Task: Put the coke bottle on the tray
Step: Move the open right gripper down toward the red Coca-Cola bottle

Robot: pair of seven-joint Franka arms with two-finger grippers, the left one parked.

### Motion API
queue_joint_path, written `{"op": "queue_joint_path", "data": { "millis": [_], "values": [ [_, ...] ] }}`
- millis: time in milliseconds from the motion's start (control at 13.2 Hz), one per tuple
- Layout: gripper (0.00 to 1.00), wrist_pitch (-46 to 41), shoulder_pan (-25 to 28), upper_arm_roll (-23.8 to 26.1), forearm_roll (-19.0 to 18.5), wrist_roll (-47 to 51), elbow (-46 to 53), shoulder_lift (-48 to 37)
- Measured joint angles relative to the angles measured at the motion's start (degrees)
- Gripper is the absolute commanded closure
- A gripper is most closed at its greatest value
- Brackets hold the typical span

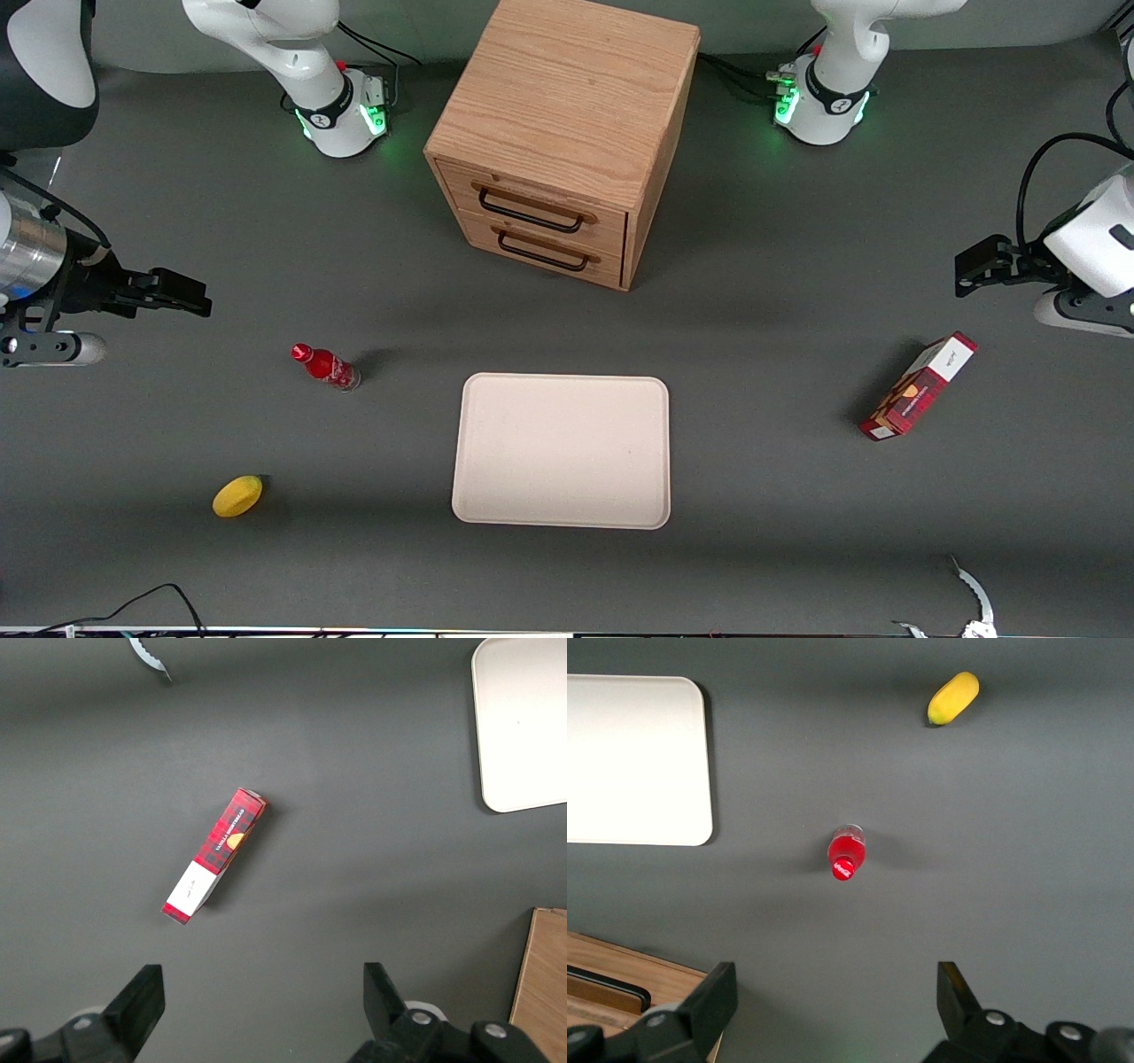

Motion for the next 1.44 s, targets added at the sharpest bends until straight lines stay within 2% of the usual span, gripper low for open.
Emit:
{"op": "queue_joint_path", "data": {
  "millis": [454, 756, 983, 1437],
  "values": [
    [0.0, -0.08, -0.1, 0.01, 0.34, 0.0, 0.16, 0.1],
    [0.0, 0.56, 1.83, 0.4, 0.43, 0.0, -0.3, 0.84],
    [0.0, 9.07, 1.9, 0.44, 0.38, -0.31, -6.28, 1.47],
    [0.01, 30.45, -0.61, 0.14, 0.29, -3.66, -28.73, -1.93]
  ]
}}
